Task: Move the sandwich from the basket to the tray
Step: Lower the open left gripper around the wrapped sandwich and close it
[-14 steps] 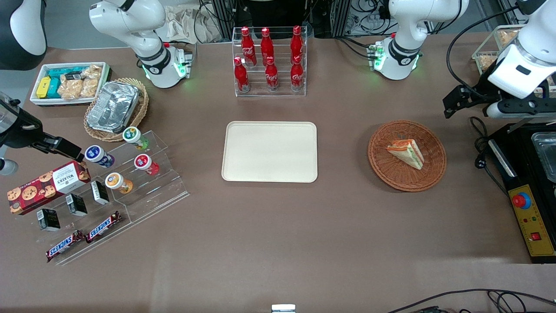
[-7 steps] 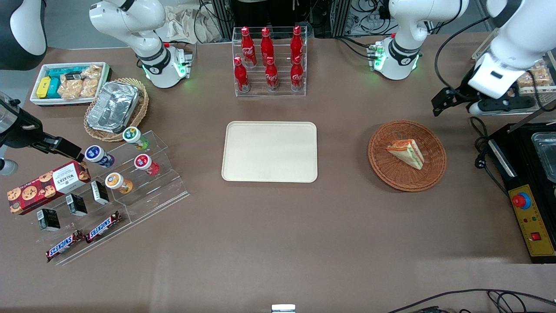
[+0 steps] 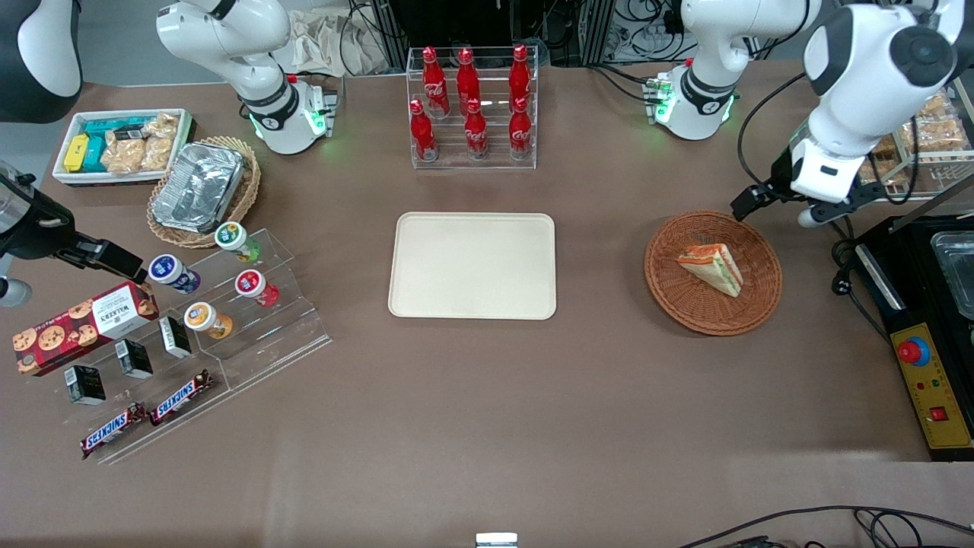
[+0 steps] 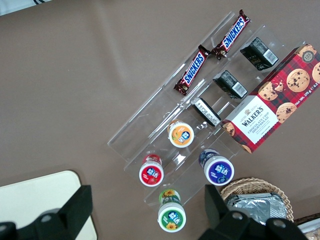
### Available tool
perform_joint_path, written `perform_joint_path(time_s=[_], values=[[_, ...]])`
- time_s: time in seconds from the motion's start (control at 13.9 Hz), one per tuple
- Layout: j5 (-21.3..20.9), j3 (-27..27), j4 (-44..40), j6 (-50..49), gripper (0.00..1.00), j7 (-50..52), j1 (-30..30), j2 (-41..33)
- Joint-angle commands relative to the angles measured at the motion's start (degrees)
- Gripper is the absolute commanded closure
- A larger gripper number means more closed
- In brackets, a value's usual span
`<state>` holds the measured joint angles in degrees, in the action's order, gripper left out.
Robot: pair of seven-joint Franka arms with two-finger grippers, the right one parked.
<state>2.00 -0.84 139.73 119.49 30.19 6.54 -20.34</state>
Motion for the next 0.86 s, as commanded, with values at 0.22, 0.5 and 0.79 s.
perform_joint_path(time_s=[0.22,0.5,0.79], values=[[-0.3,0.0,5.9,11.8,0.01,8.7,-0.1,4.8],[-0.2,0.0,8.0,20.2,0.0,12.3,-0.1,10.1],[0.3,0.0,8.5,25.1,0.0,16.6,-0.1,14.3]])
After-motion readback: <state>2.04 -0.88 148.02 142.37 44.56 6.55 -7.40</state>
